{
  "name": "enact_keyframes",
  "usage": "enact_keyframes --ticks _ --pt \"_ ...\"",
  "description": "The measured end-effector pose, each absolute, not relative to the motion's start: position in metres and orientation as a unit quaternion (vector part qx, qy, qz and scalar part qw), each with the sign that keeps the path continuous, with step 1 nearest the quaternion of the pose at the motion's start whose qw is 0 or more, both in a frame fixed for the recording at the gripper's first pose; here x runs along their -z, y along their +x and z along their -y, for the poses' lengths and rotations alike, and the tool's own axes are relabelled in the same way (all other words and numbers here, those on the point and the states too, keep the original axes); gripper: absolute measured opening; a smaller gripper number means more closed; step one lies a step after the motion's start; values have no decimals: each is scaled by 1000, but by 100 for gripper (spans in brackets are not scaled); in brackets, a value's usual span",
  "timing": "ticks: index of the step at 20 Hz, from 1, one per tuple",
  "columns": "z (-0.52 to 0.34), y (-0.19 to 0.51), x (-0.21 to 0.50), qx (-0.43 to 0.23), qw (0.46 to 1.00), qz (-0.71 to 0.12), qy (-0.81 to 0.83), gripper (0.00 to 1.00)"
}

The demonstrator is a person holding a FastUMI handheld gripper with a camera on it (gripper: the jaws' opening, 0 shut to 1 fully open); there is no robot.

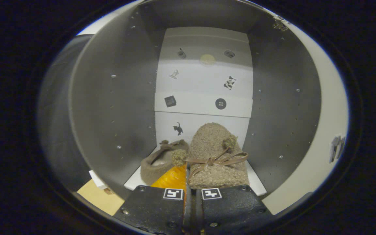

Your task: Open the shoe cabinet door, grab the shoes and put them into the shoe cabinet, then close the shoe cabinet door.

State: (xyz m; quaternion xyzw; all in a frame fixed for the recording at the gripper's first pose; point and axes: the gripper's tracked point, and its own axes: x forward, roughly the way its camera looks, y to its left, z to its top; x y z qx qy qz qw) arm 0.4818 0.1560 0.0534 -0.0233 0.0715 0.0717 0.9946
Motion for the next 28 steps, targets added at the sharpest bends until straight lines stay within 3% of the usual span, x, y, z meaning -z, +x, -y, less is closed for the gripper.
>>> enact_keyframes --ticks 7,17,19,28 --pt "-157 559 -38 -76 991 -106 -3 8" --pt "-146 587 3 -52 982 -181 15 9" --pt "-150 586 14 -60 977 -206 17 16" --pt "-152 543 -16 -63 985 -159 22 75"
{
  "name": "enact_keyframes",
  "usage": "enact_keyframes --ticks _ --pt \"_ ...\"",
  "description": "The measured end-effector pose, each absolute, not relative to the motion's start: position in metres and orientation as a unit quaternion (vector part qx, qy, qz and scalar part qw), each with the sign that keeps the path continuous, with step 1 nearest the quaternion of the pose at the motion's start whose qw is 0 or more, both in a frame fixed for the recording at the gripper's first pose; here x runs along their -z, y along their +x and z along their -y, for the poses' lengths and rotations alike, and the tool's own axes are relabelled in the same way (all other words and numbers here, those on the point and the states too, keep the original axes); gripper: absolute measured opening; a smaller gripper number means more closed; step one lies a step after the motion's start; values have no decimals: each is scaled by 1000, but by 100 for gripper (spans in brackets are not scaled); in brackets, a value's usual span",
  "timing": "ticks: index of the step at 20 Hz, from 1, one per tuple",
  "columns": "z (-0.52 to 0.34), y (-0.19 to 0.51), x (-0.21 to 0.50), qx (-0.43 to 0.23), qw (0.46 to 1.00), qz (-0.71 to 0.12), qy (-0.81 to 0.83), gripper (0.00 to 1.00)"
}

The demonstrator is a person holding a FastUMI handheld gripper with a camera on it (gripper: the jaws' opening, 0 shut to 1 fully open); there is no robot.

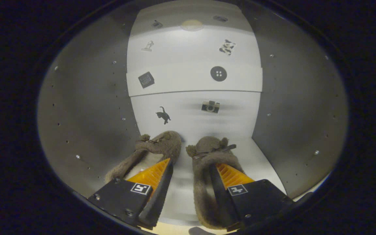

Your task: Open the shoe cabinet door, grab the shoes and put them into the shoe cabinet, then close the shoe cabinet door.

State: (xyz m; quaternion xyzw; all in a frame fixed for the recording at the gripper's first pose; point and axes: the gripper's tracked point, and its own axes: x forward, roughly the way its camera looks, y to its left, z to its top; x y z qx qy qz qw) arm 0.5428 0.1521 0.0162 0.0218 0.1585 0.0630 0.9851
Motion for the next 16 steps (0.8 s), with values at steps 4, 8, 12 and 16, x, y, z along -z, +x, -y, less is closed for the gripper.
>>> enact_keyframes --ticks 4,8,12,16 --pt "-149 498 -38 -60 992 -109 -7 83" --pt "-157 426 -64 -82 995 -62 -15 91" --pt "-164 338 -87 -104 994 -26 -21 100" --pt "-163 248 -96 -127 992 -1 -9 100"
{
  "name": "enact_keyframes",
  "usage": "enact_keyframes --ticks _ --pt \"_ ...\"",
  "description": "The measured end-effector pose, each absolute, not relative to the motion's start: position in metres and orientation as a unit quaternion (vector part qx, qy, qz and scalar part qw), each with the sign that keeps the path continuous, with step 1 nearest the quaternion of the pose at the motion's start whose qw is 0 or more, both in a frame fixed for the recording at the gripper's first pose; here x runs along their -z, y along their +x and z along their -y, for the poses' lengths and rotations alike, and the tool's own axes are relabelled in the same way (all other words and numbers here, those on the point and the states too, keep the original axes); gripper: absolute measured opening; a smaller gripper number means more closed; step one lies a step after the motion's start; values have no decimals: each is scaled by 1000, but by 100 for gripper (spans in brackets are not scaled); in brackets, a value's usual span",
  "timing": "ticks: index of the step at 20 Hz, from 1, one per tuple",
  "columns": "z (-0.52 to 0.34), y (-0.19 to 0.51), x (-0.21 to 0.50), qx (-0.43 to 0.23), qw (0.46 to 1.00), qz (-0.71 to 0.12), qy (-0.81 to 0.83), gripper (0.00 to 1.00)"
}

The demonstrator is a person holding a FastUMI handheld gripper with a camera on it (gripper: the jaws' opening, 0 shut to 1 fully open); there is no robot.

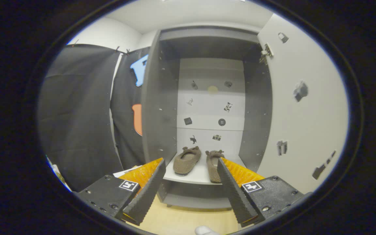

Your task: Open the shoe cabinet door, grab the shoes and put them into the shoe cabinet, then close the shoe cabinet door.

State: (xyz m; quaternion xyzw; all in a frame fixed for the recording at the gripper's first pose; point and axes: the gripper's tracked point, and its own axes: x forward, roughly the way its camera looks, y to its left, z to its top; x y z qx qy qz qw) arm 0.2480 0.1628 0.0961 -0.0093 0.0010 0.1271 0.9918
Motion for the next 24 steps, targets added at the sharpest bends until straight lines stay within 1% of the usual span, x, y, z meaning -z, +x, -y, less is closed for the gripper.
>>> enact_keyframes --ticks 5,8,12,18,24 --pt "-143 155 -91 -139 990 14 -11 100" --pt "-121 111 -77 -132 991 6 -13 100" --pt "-74 69 -67 -105 994 -8 -6 100" --pt "17 39 -64 -43 999 -5 19 100" --pt "117 35 -75 8 999 16 40 100"
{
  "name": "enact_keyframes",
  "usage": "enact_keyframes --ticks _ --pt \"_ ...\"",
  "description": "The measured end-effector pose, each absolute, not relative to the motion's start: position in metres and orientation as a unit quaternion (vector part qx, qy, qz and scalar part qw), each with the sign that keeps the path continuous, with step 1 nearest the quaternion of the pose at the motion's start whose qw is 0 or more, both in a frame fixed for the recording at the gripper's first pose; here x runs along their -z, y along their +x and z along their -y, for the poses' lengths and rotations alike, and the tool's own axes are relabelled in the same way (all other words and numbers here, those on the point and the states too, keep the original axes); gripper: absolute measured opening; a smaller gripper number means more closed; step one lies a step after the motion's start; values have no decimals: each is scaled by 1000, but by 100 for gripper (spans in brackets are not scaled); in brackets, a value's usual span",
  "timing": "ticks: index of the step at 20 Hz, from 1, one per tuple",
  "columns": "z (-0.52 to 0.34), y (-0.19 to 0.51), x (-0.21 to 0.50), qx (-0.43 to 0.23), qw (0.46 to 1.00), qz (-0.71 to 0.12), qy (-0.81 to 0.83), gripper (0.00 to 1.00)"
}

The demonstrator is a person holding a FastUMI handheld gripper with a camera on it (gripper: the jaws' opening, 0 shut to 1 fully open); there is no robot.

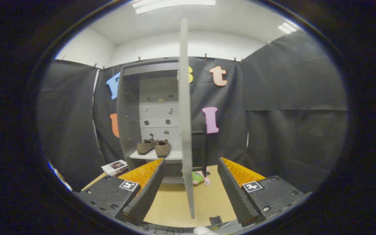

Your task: Open the shoe cabinet door, grab the shoes and put them into the shoe cabinet, then close the shoe cabinet door.

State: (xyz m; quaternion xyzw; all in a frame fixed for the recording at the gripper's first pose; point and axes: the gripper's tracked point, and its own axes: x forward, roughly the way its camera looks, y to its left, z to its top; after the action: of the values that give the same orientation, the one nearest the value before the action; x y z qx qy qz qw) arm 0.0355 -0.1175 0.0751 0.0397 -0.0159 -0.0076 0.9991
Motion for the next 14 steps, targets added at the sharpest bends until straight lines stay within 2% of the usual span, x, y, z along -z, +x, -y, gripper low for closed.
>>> enact_keyframes --ticks 6,14 --pt "179 70 -79 5 999 9 39 100" --pt "164 110 -71 -107 993 -1 59 100"
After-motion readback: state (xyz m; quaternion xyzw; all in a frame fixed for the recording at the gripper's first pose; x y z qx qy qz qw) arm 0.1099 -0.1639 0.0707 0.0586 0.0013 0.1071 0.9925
